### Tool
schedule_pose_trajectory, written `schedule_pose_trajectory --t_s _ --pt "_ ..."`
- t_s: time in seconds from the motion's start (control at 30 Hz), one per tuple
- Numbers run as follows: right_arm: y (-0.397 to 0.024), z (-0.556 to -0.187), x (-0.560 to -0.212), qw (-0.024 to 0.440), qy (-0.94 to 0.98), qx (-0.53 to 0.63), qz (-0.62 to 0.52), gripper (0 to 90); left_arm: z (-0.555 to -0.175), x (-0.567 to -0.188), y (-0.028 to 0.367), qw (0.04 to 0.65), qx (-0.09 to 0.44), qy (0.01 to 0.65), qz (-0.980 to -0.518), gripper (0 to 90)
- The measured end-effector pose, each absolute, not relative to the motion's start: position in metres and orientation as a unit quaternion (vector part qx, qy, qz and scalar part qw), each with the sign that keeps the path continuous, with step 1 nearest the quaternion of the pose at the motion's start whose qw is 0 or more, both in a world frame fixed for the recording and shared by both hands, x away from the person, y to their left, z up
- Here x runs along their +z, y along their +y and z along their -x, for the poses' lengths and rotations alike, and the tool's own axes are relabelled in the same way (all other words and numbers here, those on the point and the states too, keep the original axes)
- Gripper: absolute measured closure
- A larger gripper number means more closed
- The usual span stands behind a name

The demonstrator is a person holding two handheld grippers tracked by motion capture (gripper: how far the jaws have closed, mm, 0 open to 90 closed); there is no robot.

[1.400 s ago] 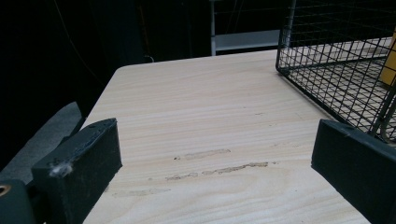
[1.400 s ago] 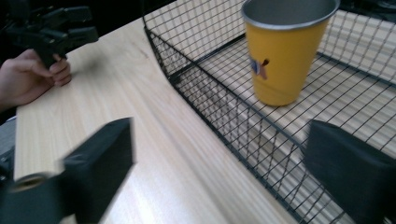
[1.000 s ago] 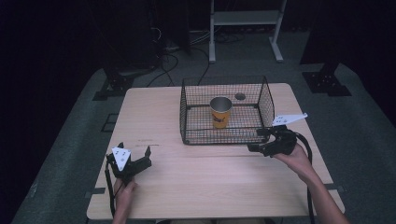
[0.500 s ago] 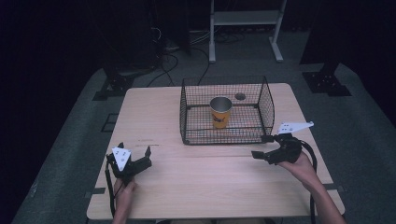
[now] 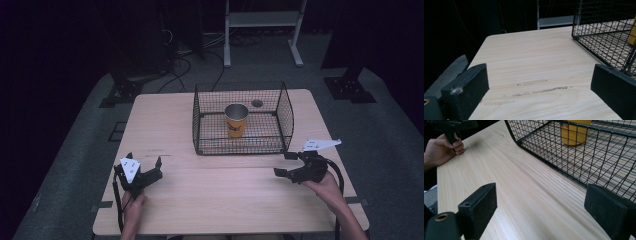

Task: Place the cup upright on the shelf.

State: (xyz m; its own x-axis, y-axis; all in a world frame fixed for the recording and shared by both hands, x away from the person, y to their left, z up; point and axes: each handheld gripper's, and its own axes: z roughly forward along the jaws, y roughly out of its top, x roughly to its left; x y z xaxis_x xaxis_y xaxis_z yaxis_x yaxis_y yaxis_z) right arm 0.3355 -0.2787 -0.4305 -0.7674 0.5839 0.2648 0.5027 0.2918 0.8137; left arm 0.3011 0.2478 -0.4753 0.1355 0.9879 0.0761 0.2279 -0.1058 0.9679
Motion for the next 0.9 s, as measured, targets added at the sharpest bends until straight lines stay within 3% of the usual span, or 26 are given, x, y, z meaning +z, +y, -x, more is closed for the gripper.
schedule_pose_trajectory --t_s 0.9 --pt "-0.297 -0.310 -0.454 0.047 0.783 0.501 -0.366 10.5 -0.301 -0.475 0.247 0.442 0.428 0.498 -0.611 0.8"
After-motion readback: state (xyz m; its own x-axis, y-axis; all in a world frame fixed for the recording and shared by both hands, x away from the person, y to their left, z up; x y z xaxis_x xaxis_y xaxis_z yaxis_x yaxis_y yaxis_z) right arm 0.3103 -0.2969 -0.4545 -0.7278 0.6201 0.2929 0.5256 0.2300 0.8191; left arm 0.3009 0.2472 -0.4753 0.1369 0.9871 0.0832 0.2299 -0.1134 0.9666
